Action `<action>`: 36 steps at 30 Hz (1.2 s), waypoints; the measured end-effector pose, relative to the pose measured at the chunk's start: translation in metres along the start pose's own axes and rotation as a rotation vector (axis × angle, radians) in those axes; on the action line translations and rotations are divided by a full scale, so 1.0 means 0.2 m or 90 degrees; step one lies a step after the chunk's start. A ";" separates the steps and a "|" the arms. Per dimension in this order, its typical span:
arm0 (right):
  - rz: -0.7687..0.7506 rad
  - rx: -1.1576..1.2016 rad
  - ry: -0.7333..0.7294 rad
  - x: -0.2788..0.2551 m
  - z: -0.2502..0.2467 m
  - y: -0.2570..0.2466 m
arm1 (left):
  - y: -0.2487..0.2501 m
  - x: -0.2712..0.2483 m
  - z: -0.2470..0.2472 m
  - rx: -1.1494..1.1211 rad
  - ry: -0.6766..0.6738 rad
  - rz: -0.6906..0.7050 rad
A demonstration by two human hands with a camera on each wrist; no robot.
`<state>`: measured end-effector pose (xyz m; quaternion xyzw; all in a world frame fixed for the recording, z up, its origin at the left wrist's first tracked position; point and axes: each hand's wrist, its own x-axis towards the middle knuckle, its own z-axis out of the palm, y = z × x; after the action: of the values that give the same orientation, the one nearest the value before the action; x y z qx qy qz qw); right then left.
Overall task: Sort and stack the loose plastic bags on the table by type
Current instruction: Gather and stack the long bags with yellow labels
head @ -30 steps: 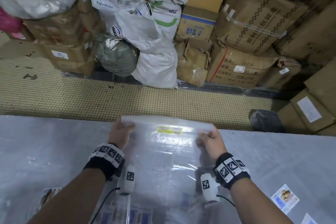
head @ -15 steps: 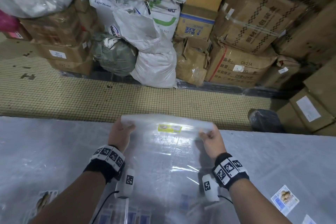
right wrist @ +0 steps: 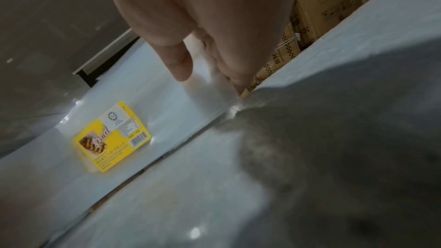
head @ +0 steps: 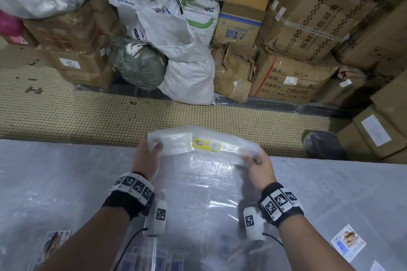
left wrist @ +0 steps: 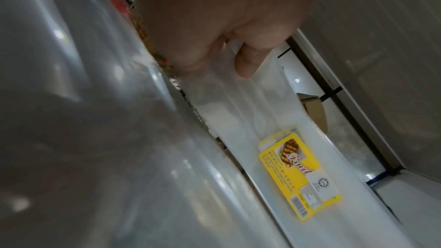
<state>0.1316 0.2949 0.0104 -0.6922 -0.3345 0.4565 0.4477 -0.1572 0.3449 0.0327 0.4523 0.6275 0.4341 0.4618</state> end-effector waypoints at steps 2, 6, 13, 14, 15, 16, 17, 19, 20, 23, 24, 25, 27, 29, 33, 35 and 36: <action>0.003 0.010 0.000 0.00 0.00 0.00 | -0.01 0.00 0.00 -0.002 0.008 -0.003; 0.006 0.009 0.001 -0.02 0.01 -0.01 | -0.08 0.01 0.00 0.014 0.010 -0.033; -0.005 -0.009 0.003 -0.02 0.00 0.00 | -0.17 0.03 0.00 -0.012 0.012 -0.064; -0.007 0.004 0.002 -0.01 0.00 0.00 | -0.18 0.04 0.00 -0.008 0.015 -0.061; -0.008 0.014 -0.002 -0.02 -0.01 0.00 | -0.17 0.03 -0.01 0.000 0.016 -0.069; -0.004 0.011 -0.002 -0.01 -0.01 0.01 | -0.15 0.02 -0.01 0.010 0.010 -0.061; 0.001 -0.009 -0.001 -0.01 -0.01 0.01 | -0.13 0.02 -0.01 0.025 0.006 -0.056; 0.003 -0.035 0.005 -0.01 -0.02 0.02 | -0.07 0.01 0.00 0.056 0.004 -0.031; -0.013 -0.035 0.005 -0.01 -0.02 0.01 | -0.05 0.02 0.01 0.067 0.008 -0.011; -0.068 -0.041 0.009 -0.01 -0.03 -0.05 | 0.02 0.04 -0.02 0.123 -0.011 0.041; -0.068 -0.039 0.010 -0.01 -0.04 -0.07 | 0.04 0.04 -0.03 0.139 -0.027 0.041; -0.059 -0.048 0.011 -0.02 -0.04 -0.09 | 0.06 0.04 -0.05 0.160 -0.052 0.020; -0.020 -0.080 0.007 -0.05 -0.05 -0.10 | 0.10 0.01 -0.08 0.223 -0.127 -0.016; 0.021 -0.135 -0.025 -0.10 -0.06 -0.10 | 0.09 -0.05 -0.13 0.254 -0.171 -0.064; 0.088 -0.177 -0.062 -0.25 -0.08 -0.05 | 0.05 -0.25 -0.24 0.220 -0.196 -0.139; 0.117 -0.159 -0.065 -0.34 -0.07 -0.01 | 0.00 -0.34 -0.30 0.196 -0.207 -0.161; 0.123 -0.153 -0.065 -0.38 -0.07 0.01 | -0.01 -0.40 -0.32 0.183 -0.211 -0.167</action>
<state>0.1172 0.2225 0.0360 -0.7458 -0.3407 0.4888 0.2980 -0.2075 0.2596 0.0589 0.4932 0.6516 0.1968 0.5417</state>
